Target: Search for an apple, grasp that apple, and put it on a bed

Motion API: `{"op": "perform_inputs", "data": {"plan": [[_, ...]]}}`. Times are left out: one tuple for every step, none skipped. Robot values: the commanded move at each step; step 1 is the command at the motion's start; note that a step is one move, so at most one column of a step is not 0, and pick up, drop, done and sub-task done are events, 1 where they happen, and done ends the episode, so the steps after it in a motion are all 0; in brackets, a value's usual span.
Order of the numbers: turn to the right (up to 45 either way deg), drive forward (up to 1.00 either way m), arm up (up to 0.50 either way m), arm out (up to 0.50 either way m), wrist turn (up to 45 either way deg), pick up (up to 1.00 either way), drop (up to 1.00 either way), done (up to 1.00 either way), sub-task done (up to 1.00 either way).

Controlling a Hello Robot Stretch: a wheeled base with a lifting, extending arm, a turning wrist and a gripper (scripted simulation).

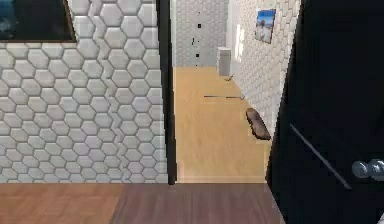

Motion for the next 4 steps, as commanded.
{"op": "perform_inputs", "data": {"plan": [[-45.0, 0.0, 0.0, 0.0, 0.0, 0.0, 0.0, 0.0, 0.0], [-45.0, 0.0, 0.0, 0.0, 0.0, 0.0, 0.0, 0.0, 0.0], [-3.0, 0.0, 0.0, 0.0, 0.0, 0.0, 0.0, 0.0, 0.0], [0.0, 1.0, 0.0, 0.0, 0.0, 0.0, 0.0, 0.0, 0.0]]}}
